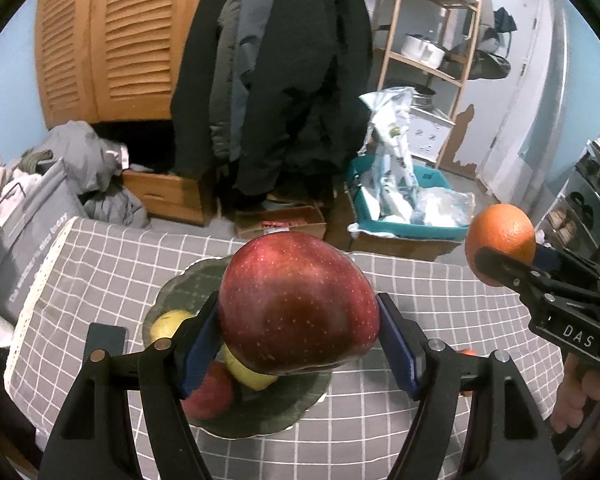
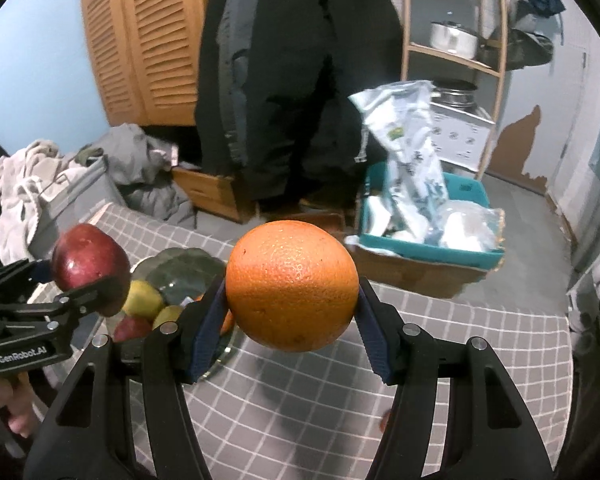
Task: Organize fruits
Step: 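Lower the held apple and orange over the green bowl with both tools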
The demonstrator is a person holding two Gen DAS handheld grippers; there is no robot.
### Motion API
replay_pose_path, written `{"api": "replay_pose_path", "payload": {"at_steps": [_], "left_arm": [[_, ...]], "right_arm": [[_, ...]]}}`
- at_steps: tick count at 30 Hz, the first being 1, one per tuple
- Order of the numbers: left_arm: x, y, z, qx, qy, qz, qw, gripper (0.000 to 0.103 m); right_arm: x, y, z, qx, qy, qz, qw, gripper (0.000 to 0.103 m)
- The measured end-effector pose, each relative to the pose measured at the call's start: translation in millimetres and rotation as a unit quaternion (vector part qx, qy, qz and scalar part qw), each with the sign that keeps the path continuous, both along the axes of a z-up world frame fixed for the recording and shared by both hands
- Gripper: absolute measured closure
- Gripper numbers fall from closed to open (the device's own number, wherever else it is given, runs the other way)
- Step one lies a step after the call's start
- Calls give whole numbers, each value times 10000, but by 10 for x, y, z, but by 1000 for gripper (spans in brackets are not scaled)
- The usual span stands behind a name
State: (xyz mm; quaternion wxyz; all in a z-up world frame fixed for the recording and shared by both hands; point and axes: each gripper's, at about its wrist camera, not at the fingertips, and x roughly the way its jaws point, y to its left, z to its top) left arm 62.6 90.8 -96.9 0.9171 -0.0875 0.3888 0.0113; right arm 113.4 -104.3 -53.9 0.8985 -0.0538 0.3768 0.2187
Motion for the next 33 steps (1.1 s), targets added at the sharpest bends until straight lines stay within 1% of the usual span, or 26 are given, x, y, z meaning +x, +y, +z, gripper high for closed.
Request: {"api": "replay_pose_path", "payload": {"at_steps": [9, 13, 21, 29, 33], "left_arm": [[50, 302, -209, -70, 232, 229, 9994, 28], [116, 413, -349, -116, 346, 340, 9988, 28], [284, 612, -671, -266, 714, 589, 9954, 28], [407, 715, -914, -417, 1009, 670, 9918, 28], [461, 726, -1018, -457, 1149, 685, 9900, 28]], "right_arm": [[94, 449, -158, -15, 183, 324, 9993, 41], [150, 624, -260, -43, 296, 436, 9986, 41], [256, 867, -529, -126, 517, 611, 9967, 41], [381, 943, -804, -185, 836, 602, 9945, 41], [409, 943, -890, -210, 934, 603, 9936, 41]]}}
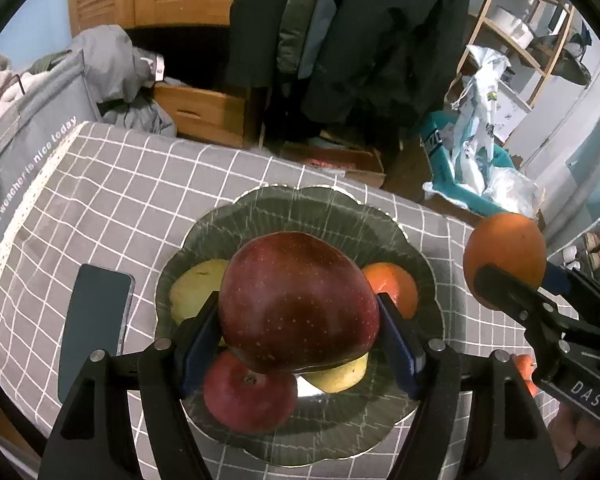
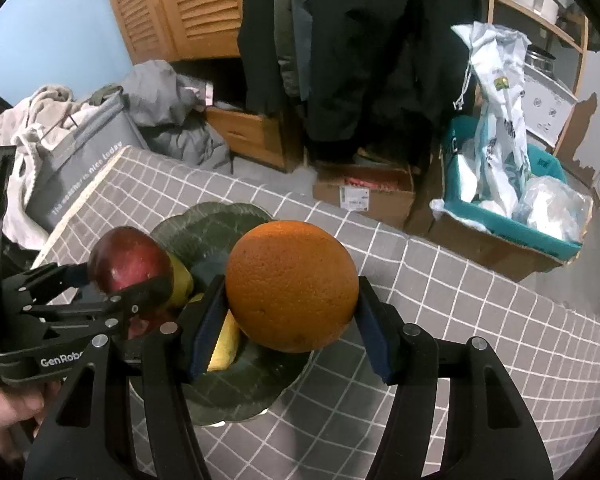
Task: Organize fruits
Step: 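Lower the held apple and orange over the green bowl with both tools, then open the left tool to drop the red apple while the right tool releases the orange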
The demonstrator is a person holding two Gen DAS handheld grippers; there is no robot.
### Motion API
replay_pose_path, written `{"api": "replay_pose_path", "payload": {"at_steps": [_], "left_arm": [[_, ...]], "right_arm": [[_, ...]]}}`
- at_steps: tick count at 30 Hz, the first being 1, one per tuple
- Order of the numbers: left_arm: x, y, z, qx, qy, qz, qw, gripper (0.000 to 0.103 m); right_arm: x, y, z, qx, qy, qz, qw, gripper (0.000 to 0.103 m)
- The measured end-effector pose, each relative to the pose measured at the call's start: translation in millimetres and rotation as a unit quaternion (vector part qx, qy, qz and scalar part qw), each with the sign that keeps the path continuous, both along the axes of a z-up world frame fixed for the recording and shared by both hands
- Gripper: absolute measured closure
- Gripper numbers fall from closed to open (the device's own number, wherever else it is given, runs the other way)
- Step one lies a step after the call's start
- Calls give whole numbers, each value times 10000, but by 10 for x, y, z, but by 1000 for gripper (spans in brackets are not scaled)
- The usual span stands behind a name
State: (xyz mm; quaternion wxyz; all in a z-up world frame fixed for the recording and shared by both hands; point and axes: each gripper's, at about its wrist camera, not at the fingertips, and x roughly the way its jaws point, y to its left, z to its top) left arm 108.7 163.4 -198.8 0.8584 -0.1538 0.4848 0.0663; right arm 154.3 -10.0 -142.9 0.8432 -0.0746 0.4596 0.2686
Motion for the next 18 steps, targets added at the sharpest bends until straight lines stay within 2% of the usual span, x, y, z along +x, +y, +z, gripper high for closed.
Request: {"api": "replay_pose_path", "payload": {"at_steps": [9, 11, 15, 18], "left_arm": [[123, -83, -150, -1, 361, -135, 9993, 28], [116, -65, -142, 19, 313, -78, 9995, 28], [87, 24, -60, -24, 114, 63, 9999, 16], [65, 68, -51, -100, 110, 125, 9998, 16]], "right_arm": [[77, -35, -70, 22, 117, -70, 9999, 41], [82, -38, -73, 28, 122, -72, 9999, 41], [81, -29, -83, 32, 138, -64, 9999, 41], [67, -11, -93, 19, 149, -24, 9999, 41]]}}
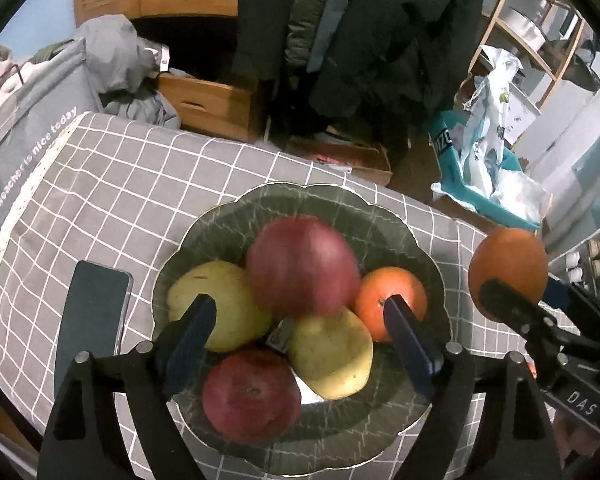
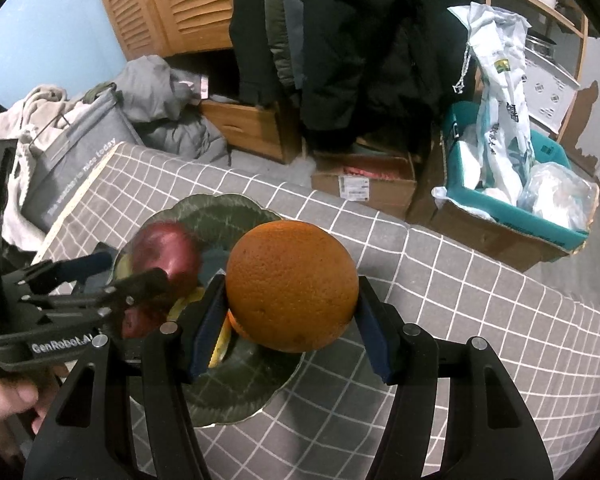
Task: Organize fruits
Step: 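Open the left tool to drop the red apple while the right tool releases the orange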
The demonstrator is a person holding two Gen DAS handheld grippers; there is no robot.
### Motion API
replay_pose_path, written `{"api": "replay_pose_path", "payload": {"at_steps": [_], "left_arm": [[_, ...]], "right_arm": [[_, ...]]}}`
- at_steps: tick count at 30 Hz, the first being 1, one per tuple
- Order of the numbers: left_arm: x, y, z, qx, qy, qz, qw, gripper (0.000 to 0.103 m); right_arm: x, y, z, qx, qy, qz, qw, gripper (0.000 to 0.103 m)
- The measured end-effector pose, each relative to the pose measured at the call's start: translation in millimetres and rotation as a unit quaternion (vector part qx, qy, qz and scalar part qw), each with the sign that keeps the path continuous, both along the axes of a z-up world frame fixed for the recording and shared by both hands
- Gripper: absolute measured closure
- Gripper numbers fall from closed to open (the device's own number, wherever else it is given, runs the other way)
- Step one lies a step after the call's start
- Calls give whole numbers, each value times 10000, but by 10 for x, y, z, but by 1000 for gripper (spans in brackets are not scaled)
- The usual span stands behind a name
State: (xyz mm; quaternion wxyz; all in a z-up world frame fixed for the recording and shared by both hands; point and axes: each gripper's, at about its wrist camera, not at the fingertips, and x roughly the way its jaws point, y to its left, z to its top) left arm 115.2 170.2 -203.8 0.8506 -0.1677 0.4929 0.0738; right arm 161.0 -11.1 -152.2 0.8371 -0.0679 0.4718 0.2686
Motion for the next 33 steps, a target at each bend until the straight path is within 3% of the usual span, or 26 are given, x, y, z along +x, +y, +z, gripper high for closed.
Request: {"api": "replay_pose_path", "payload": {"at_steps": [16, 21, 33], "left_arm": [[-393, 26, 33, 121, 177, 71, 9997, 16], [-519, 29, -9, 339, 302, 59, 9990, 16], [-713, 189, -70, 249, 412, 254, 9985, 15]], "right_arm": [[-238, 137, -279, -233, 408, 437, 9979, 41], [-292, 196, -367, -362, 484, 519, 9968, 40], [-325, 305, -479, -547, 749, 545, 9942, 38]]}}
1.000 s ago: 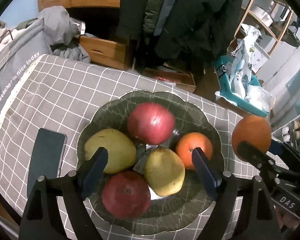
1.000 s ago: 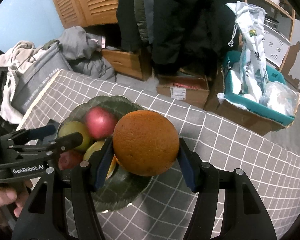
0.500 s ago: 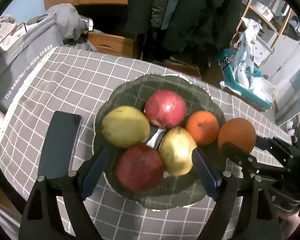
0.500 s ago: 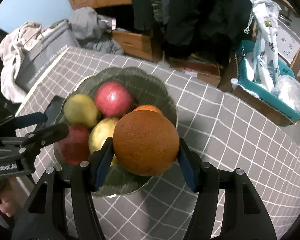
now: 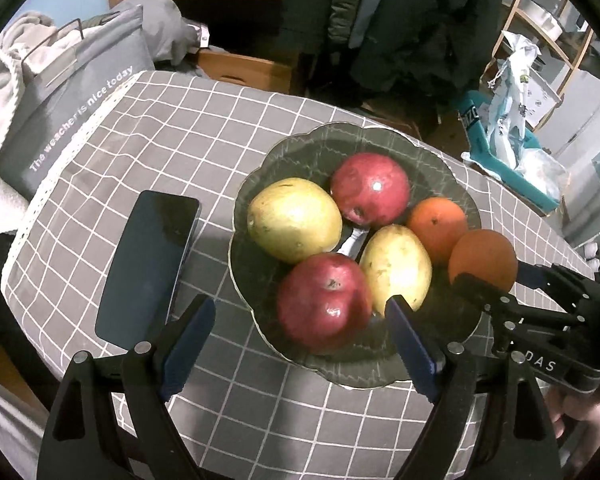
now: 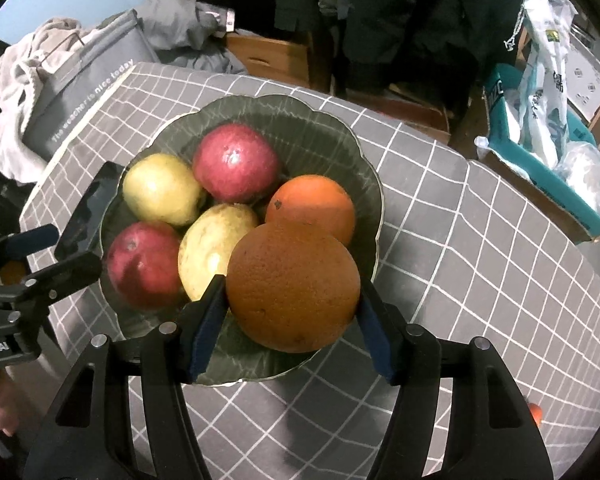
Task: Organize fruits
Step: 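Open the left tool to drop the red apple while the right tool releases the orange, then lift both open tools from the bowl and move toward the two small oranges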
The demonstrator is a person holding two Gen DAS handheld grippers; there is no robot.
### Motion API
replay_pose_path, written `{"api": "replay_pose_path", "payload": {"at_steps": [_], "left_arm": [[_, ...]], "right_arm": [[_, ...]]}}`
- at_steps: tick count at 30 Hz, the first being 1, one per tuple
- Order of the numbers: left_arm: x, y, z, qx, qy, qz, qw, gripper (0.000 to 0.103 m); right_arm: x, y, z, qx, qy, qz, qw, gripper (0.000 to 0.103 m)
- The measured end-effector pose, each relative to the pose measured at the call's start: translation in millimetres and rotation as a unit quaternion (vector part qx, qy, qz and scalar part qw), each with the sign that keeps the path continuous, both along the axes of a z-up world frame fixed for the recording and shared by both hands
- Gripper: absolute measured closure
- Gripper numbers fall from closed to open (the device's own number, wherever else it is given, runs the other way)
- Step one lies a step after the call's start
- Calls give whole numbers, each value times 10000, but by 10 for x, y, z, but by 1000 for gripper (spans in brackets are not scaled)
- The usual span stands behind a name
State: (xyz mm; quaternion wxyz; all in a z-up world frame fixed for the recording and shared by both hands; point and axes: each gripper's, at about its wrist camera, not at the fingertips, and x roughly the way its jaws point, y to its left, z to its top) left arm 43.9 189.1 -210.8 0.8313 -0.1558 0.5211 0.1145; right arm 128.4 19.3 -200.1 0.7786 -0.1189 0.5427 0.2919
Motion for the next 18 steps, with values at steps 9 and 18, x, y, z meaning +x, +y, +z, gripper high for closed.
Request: {"api": "replay_pose_path", "payload": {"at_steps": [9, 18], "left_arm": [[-17, -58, 86, 3, -83, -65, 9999, 15], [-8, -194, 240, 13, -213, -190, 9996, 15]], "right_arm": [[25, -104, 325, 415, -358, -150, 9984, 23], [-19, -253, 571, 424, -609, -336, 9967, 23]]}}
